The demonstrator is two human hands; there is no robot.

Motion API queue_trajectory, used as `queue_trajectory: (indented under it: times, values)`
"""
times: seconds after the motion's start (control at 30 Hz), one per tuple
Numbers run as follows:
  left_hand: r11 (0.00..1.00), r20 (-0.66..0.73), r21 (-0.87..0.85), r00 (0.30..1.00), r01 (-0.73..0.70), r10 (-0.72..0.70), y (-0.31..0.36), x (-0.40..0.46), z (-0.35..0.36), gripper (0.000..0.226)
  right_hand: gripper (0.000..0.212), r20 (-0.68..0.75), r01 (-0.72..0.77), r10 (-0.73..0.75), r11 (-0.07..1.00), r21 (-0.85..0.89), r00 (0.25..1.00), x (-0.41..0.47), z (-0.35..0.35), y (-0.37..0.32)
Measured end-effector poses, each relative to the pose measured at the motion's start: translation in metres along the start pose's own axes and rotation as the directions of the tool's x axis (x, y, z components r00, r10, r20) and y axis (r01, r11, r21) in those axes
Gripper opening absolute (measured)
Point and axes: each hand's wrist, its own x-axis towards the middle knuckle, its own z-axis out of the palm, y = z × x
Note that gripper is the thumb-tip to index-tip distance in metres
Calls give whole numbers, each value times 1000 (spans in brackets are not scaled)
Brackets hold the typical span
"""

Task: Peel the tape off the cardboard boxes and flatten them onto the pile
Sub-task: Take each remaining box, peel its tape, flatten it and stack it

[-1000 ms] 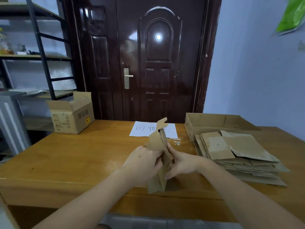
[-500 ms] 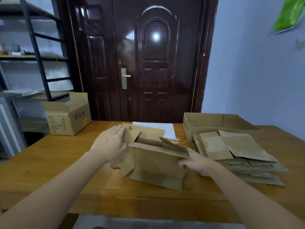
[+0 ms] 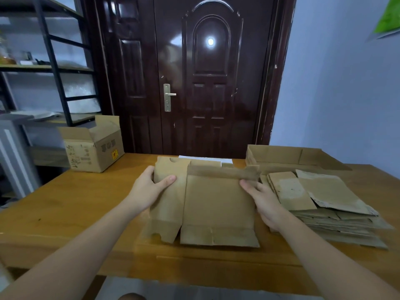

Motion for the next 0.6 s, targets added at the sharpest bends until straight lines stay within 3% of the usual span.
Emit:
queue_trajectory:
  times: [0.07, 0.17, 0.23, 0.3, 0.37, 0.47, 0.53, 0.6]
  values:
    - [998, -5, -61, 1000, -23, 23, 3, 1, 1, 49, 32, -52, 22, -21, 1000, 11, 998, 2, 3, -1]
    - [998, -66, -61, 998, 12, -16, 6, 7, 7, 45, 41, -145, 67, -83, 992, -111, 986, 5, 10, -6]
    - [993, -61, -35, 992, 109, -111, 3, 13, 11, 53, 57, -186, 110, -150, 971, -211, 971, 9, 13, -4]
    - [979, -38, -20, 978, 203, -204, -5, 17, 15, 67, 59, -129, 123, -171, 941, -316, 977, 10, 13, -2]
    - [974, -34, 5, 973, 227, -227, -15, 18, 18, 72, 64, 15, 102, -107, 890, -445, 994, 12, 11, 5]
    - [979, -38, 90, 983, 182, -180, -26, 17, 23, 49, 106, 204, 48, 115, 754, -655, 972, 14, 7, 9]
    - [974, -31, 154, 986, 166, -164, -31, 19, 25, 43, 124, 255, 46, 234, 646, -762, 938, 17, 5, 5]
    - [963, 34, 222, 986, 153, -165, -34, 23, 23, 57, 133, 263, 60, 301, 546, -836, 917, 23, 5, 0]
